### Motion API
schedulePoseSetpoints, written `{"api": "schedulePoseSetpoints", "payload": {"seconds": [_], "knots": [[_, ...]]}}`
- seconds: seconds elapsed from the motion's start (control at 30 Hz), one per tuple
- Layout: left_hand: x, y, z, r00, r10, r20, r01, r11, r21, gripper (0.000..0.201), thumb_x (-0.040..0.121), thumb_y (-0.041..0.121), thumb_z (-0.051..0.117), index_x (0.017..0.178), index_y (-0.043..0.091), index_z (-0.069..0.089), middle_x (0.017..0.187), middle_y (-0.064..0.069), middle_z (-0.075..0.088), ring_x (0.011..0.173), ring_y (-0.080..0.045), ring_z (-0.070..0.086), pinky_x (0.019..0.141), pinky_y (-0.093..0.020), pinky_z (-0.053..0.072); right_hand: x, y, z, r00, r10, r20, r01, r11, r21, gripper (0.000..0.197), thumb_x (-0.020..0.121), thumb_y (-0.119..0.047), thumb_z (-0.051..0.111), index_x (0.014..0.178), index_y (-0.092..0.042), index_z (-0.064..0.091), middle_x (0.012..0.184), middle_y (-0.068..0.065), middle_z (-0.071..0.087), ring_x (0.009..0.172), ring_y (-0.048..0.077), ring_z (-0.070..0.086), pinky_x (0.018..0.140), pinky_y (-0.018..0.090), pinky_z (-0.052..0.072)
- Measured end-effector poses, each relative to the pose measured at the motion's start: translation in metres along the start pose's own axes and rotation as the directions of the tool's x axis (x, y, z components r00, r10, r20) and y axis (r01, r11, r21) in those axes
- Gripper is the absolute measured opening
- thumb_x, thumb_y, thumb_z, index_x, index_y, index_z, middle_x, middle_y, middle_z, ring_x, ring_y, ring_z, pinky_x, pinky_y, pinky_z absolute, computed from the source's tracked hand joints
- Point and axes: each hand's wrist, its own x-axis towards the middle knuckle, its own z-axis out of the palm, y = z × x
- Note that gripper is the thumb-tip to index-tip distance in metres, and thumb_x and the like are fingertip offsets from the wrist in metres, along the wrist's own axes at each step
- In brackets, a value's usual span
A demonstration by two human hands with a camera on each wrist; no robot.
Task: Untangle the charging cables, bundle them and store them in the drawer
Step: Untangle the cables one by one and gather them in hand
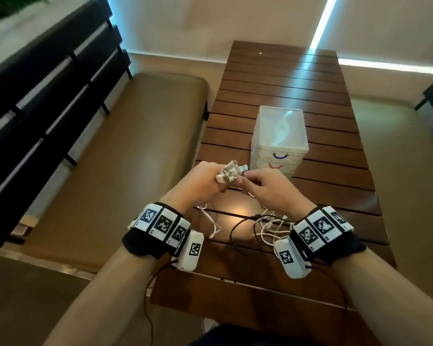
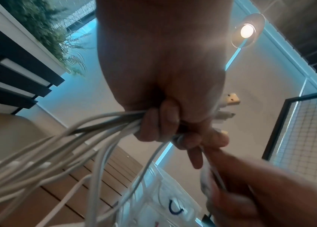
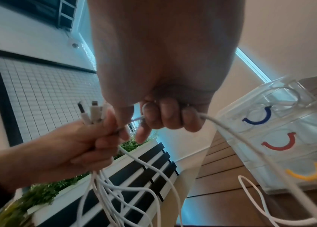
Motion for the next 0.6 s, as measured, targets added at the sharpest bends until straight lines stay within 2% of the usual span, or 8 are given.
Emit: {"api": "schedulePoseSetpoints", "payload": {"seconds": [0.07,0.13,0.2,0.27,0.33,0.43,0.53,0.6], "knots": [[-0.006,-0.008,-0.014,0.998,-0.02,-0.067,0.017,0.999,-0.047,0.017,0.094,0.031,0.067,0.079,0.026,0.072,0.075,0.009,0.069,0.072,-0.002,0.064,0.068,-0.026,0.052,-0.002,0.004,0.007,1.0,0.024,0.008,-0.024,0.999,0.034,0.048,0.1,-0.05,0.047,0.069,-0.019,0.067,0.054,-0.007,0.054,0.051,0.005,0.051,0.054,0.027,0.041],[-0.012,-0.019,-0.028,0.968,-0.059,-0.244,0.032,0.993,-0.115,0.029,0.096,0.031,0.064,0.068,0.028,0.066,0.063,0.014,0.062,0.056,0.007,0.056,0.057,-0.013,0.041,-0.003,0.009,0.012,0.999,0.038,0.008,-0.038,0.997,0.065,0.044,0.099,-0.05,0.046,0.068,-0.025,0.064,0.055,-0.006,0.055,0.05,0.005,0.049,0.052,0.02,0.038],[-0.019,-0.035,-0.042,0.887,-0.139,-0.441,0.067,0.982,-0.175,0.036,0.099,0.036,0.058,0.065,0.024,0.064,0.059,0.012,0.057,0.047,0.005,0.049,0.05,-0.012,0.036,0.0,0.016,0.016,0.999,0.038,0.01,-0.039,0.997,0.065,0.04,0.101,-0.047,0.047,0.068,-0.029,0.062,0.058,-0.003,0.057,0.054,0.007,0.051,0.054,0.021,0.039],[-0.028,-0.051,-0.054,0.795,-0.221,-0.565,0.098,0.966,-0.24,0.038,0.1,0.038,0.054,0.071,0.019,0.067,0.059,0.012,0.056,0.044,0.006,0.047,0.047,-0.01,0.034,0.005,0.022,0.022,0.999,0.051,0.021,-0.052,0.997,0.059,0.038,0.102,-0.044,0.047,0.069,-0.031,0.059,0.062,0.0,0.059,0.058,0.011,0.054,0.058,0.028,0.041],[-0.035,-0.065,-0.058,0.751,-0.275,-0.6,0.136,0.954,-0.267,0.035,0.101,0.036,0.054,0.077,0.016,0.07,0.061,0.014,0.057,0.047,0.01,0.05,0.048,-0.008,0.035,0.012,0.021,0.031,0.998,0.057,0.037,-0.059,0.996,0.06,0.033,0.102,-0.042,0.047,0.074,-0.031,0.059,0.064,-0.001,0.059,0.059,0.011,0.054,0.059,0.032,0.042],[-0.042,-0.082,-0.057,0.712,-0.328,-0.621,0.182,0.94,-0.288,0.033,0.1,0.037,0.055,0.075,0.019,0.068,0.067,0.014,0.061,0.056,0.01,0.054,0.054,-0.01,0.038,0.022,0.012,0.049,0.997,0.073,0.02,-0.074,0.992,0.097,0.025,0.102,-0.037,0.05,0.086,-0.024,0.064,0.063,-0.007,0.057,0.058,0.002,0.053,0.059,0.027,0.039],[-0.045,-0.102,-0.062,0.606,-0.436,-0.665,0.239,0.898,-0.37,0.034,0.101,0.04,0.053,0.074,0.024,0.064,0.073,0.011,0.062,0.064,-0.002,0.054,0.059,-0.015,0.041,0.028,0.005,0.064,0.996,0.073,0.045,-0.077,0.993,0.086,0.011,0.099,-0.036,0.056,0.107,-0.029,0.062,0.07,-0.011,0.064,0.063,-0.002,0.059,0.063,0.025,0.045],[-0.046,-0.117,-0.067,0.534,-0.489,-0.69,0.261,0.871,-0.416,0.031,0.102,0.038,0.052,0.081,0.02,0.067,0.076,0.006,0.063,0.067,-0.01,0.055,0.059,-0.021,0.043,0.03,0.005,0.07,0.989,0.095,0.117,-0.101,0.994,0.048,0.024,0.098,-0.037,0.058,0.121,-0.031,0.059,0.072,-0.007,0.066,0.067,0.004,0.063,0.069,0.033,0.052]]}}
